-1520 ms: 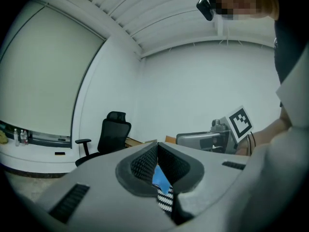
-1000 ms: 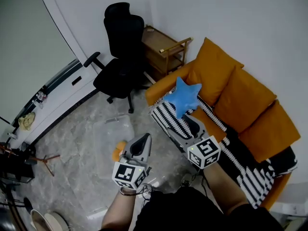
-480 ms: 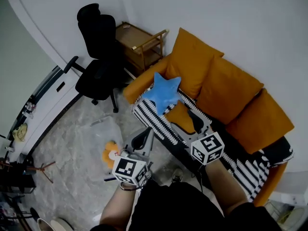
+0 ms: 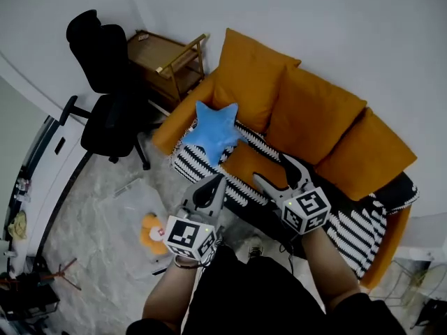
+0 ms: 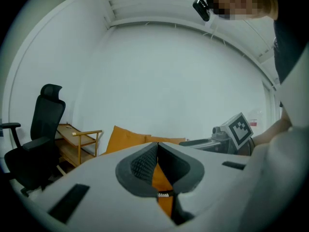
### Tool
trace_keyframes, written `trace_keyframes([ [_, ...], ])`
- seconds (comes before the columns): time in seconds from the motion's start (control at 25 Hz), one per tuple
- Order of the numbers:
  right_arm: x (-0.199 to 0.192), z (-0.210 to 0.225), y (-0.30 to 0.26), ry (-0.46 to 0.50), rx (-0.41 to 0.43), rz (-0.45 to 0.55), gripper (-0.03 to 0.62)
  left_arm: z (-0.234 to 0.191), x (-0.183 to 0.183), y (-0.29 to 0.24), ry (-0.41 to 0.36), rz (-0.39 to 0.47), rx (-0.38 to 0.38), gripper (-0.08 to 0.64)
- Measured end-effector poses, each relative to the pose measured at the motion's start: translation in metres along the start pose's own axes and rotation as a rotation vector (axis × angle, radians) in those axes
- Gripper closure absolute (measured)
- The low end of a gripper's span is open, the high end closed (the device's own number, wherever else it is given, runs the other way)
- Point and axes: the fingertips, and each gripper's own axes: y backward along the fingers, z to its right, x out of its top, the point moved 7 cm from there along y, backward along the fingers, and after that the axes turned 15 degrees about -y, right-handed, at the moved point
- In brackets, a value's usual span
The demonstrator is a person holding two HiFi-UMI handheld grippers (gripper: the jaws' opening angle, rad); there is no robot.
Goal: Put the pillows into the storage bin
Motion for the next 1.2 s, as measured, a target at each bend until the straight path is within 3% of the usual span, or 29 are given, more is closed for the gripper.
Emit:
trace_keyframes([
  [0.48, -0.014, 0.012, -0.06, -0.014, -0.164, -0.058, 0.206, -0.08, -0.035, -0.034, 0.048, -0.003, -0.135, 0.552],
  [0.76, -0.033, 0.044, -0.066, -0.016, -0.162, -0.143, 0.198, -0.065, -0.053, -0.06, 0.065, -0.047, -0.167, 0.552],
  [1.08, -0.076, 0.107, -0.082, -0.029, -0.129, -0.283, 0.173, -0.039, -0.1, -0.092, 0.121, -0.151, -0.135, 0.55],
  [1.2, -0.094, 0.128, -0.084, -0.027, -0.123, -0.335, 0.166, -0.024, -0.116, -0.103, 0.141, -0.19, -0.14, 0.515],
])
